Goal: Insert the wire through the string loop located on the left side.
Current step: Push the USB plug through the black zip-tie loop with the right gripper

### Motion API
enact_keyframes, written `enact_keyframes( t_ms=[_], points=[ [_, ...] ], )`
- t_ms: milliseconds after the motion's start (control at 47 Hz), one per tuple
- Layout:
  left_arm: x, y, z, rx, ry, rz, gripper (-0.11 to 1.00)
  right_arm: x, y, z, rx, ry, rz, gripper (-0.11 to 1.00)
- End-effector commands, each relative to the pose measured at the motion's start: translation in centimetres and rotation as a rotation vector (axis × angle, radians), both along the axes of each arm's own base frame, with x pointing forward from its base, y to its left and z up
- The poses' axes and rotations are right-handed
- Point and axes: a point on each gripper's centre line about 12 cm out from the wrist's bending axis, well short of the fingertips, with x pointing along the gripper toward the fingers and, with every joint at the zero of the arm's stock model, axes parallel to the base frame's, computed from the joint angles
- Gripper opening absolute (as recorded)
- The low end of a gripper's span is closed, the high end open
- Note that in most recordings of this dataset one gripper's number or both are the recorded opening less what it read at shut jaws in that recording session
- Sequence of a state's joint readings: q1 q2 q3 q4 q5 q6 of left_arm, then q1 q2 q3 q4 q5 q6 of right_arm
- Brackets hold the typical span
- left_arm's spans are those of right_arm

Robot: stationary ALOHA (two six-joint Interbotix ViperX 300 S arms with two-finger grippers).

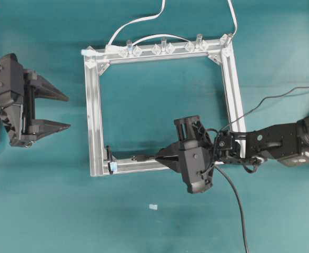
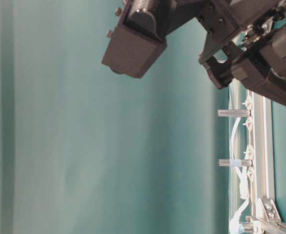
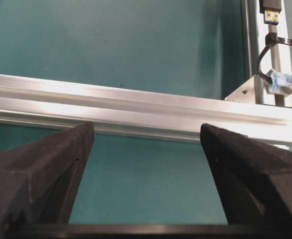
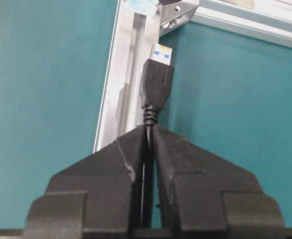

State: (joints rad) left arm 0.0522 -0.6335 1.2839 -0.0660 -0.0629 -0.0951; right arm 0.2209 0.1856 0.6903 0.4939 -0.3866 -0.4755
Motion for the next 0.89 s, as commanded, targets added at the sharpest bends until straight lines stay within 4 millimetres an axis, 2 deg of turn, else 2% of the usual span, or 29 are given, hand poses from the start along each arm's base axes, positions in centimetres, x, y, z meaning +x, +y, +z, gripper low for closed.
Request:
enact_keyframes(
  t_ms=[0,340,871],
  points=[
    [0.4,0.0,0.5,0.002,-0.017,-0.004,0.87,0.8,-0.1,2.3,0.011,-0.068,-0.005,0.07],
    [0.5,-0.8,0.6,-0.001,-0.014,-0.039,0.87,1.6,-0.4,2.4,0.012,-0.075,-0.018,0.07],
    [0.5,-1.8,0.6,-0.005,-0.005,-0.086,0.87,3.9,0.0,2.2,0.017,-0.086,-0.015,0.07]
  ],
)
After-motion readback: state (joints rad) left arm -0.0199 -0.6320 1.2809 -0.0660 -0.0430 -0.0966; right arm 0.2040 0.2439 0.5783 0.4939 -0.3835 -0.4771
